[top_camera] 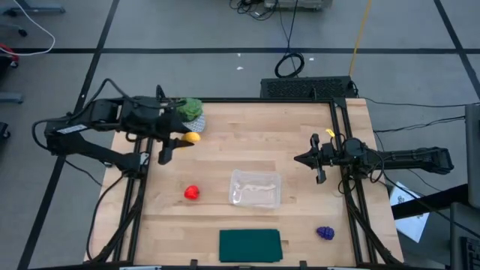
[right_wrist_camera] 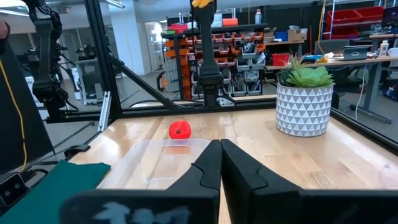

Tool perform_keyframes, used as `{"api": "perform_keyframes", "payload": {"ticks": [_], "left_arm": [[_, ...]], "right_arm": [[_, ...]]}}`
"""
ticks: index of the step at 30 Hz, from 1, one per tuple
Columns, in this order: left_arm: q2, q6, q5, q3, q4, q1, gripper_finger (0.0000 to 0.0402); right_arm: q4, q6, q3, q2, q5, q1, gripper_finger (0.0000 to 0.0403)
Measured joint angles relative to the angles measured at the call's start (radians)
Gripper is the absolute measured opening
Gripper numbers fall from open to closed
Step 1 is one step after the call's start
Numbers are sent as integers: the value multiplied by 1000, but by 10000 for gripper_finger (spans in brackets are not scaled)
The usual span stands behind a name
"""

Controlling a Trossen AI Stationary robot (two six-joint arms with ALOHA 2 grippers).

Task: Pick and placing Produce into tupperware
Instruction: Put the banana into the transparent bin

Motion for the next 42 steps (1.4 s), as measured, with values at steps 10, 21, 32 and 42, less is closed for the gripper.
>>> {"api": "perform_keyframes", "payload": {"ticks": [10, 21, 32, 42], "left_arm": [[-155, -16, 11, -283, 298, -36, 152], [-192, -24, 22, -497, 501, -38, 152], [-138, -79, 24, -506, 636, -52, 152], [15, -75, 127, -478, 768, -63, 152]], "right_arm": [[1, 0, 0, 0, 0, 0, 0], [3, 0, 0, 0, 0, 0, 0], [4, 0, 0, 0, 0, 0, 0], [7, 0, 0, 0, 0, 0, 0]]}}
